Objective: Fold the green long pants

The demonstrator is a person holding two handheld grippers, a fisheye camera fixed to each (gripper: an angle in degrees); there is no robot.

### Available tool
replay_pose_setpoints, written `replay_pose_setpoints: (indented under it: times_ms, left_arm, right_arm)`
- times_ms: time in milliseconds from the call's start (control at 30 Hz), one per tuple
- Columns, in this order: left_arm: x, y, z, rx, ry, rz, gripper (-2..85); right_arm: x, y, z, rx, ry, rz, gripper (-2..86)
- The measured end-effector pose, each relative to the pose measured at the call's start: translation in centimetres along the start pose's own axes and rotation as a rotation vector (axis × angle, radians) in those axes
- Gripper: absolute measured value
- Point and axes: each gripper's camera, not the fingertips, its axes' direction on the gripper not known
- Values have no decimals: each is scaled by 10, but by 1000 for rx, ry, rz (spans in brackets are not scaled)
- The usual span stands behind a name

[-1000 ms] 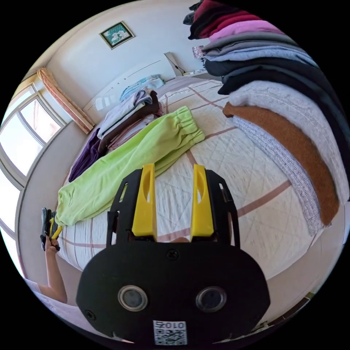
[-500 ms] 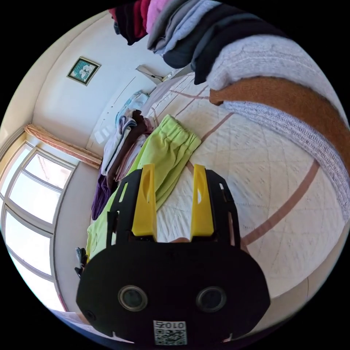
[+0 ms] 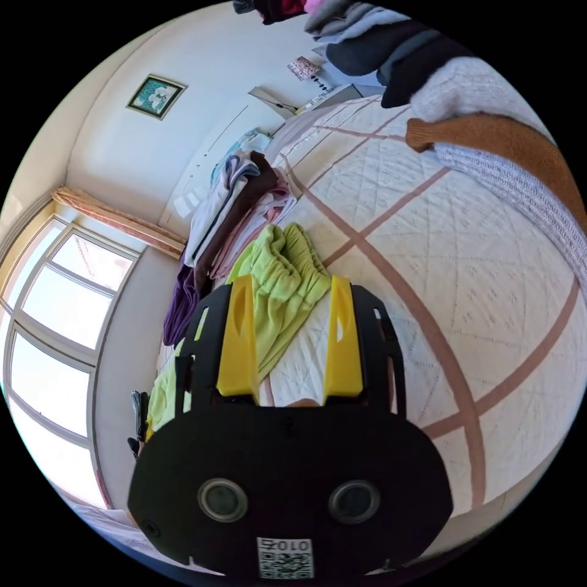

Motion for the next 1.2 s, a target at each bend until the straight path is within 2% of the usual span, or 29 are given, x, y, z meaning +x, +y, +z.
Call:
replay_pose_setpoints:
  times_ms: [200, 367, 567, 667, 867, 933, 1067, 1133, 1200]
  left_arm:
    - [-20, 21, 11, 20, 128, -48, 88]
    - [-13, 22, 11, 39, 88, -43, 85]
    - [1, 12, 3, 24, 42, -3, 82]
    - [10, 0, 3, -34, 35, 23, 82]
    - [46, -2, 19, -235, -9, 172, 84]
    - [35, 12, 31, -283, 0, 155, 84]
    - [-20, 57, 56, -279, 160, 28, 85]
    - [-20, 70, 58, -291, 113, 48, 89]
    - [-14, 80, 52, -288, 41, 79, 89]
  right_arm:
    - [-9, -15, 17, -30, 67, -12, 161]
    - [-30, -11, 38, -97, 65, -7, 92]
    - [-15, 12, -13, -14, -18, 12, 66]
    - [-18, 18, -63, -24, -9, -48, 62]
    - [-50, 51, -145, -24, 222, -176, 64]
    - [-37, 64, -146, -74, 284, -149, 66]
    - [36, 99, -98, -194, 195, 22, 75]
    - [35, 113, -98, -131, 149, 21, 81]
    - [17, 120, -95, -130, 212, -44, 90]
